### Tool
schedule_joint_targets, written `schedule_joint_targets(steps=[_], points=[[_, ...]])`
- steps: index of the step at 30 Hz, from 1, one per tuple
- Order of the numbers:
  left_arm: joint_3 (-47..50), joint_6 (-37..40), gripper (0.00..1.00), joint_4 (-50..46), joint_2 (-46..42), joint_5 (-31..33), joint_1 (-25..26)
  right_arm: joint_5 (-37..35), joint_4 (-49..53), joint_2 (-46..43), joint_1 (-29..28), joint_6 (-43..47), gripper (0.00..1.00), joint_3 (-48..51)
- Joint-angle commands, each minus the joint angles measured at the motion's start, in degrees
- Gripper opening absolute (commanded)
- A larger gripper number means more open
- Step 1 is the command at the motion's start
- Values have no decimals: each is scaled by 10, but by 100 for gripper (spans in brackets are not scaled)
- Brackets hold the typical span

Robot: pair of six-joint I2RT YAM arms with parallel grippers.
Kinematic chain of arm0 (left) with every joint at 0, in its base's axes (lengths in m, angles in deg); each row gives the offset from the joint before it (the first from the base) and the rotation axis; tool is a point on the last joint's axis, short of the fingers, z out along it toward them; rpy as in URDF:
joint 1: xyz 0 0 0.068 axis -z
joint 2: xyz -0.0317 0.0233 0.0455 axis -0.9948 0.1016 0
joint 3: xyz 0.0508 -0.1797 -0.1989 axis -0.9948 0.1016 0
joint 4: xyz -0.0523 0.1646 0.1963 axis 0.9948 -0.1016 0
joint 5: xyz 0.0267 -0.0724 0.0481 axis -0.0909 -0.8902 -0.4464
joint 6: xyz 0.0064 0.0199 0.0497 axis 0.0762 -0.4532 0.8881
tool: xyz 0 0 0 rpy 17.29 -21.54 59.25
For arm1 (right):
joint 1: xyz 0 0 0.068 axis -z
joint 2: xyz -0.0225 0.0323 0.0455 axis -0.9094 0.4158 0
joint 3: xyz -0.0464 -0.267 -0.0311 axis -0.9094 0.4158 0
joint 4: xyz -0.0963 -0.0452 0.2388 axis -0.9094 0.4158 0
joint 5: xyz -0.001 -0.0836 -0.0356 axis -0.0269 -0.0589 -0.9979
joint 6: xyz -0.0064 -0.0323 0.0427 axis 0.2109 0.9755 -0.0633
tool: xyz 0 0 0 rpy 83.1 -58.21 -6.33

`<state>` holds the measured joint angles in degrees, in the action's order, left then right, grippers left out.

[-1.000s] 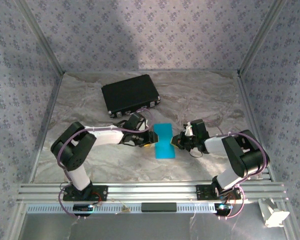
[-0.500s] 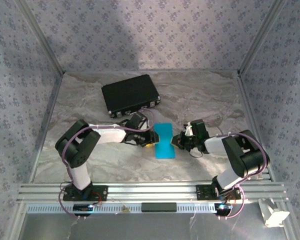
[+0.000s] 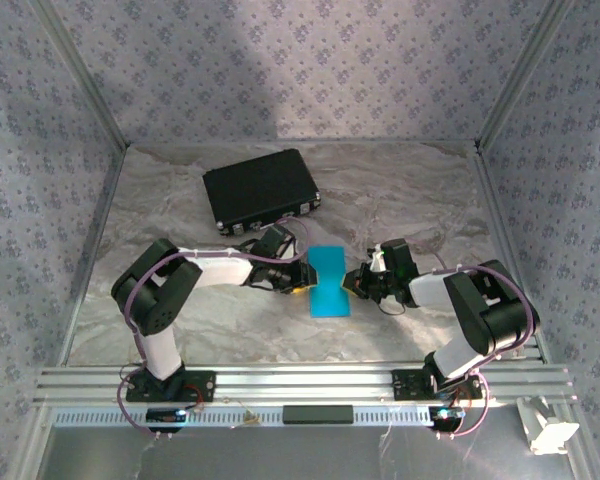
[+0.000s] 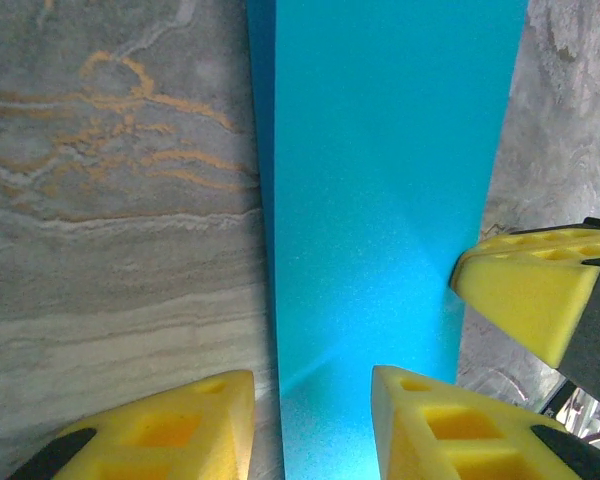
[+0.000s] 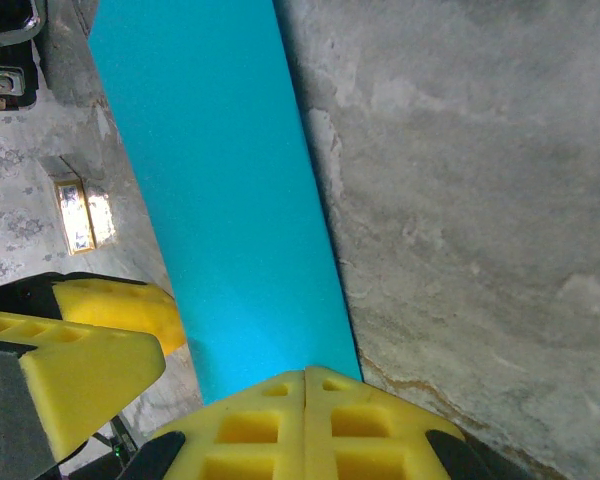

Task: Fold a paper plane with a square sheet of paper (pick it up from the middle)
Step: Third fold the triangle at the center of the table.

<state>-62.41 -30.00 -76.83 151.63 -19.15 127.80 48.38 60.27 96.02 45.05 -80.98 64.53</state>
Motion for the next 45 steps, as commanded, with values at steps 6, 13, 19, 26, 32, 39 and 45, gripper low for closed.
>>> schedule_joint_targets(steps=[6,13,19,26,32,39,45], points=[[-8,-1,35,41,10,-11,16,-61,70,26,-6,0,0,26],[-8,-2,35,41,11,-12,15,-60,70,24,-6,0,0,26],[-7,-2,32,42,6,-11,16,-57,69,25,-7,-1,0,24],[-4,-3,22,41,-2,-4,16,-35,35,20,-9,-1,1,27],[-1,-4,11,30,-12,11,15,-29,36,-18,-13,11,10,20],[5,-12,7,21,-31,3,5,-73,142,-129,-32,67,43,-5],[14,-25,7,14,-51,-17,-10,-174,187,-259,-105,165,50,-6]])
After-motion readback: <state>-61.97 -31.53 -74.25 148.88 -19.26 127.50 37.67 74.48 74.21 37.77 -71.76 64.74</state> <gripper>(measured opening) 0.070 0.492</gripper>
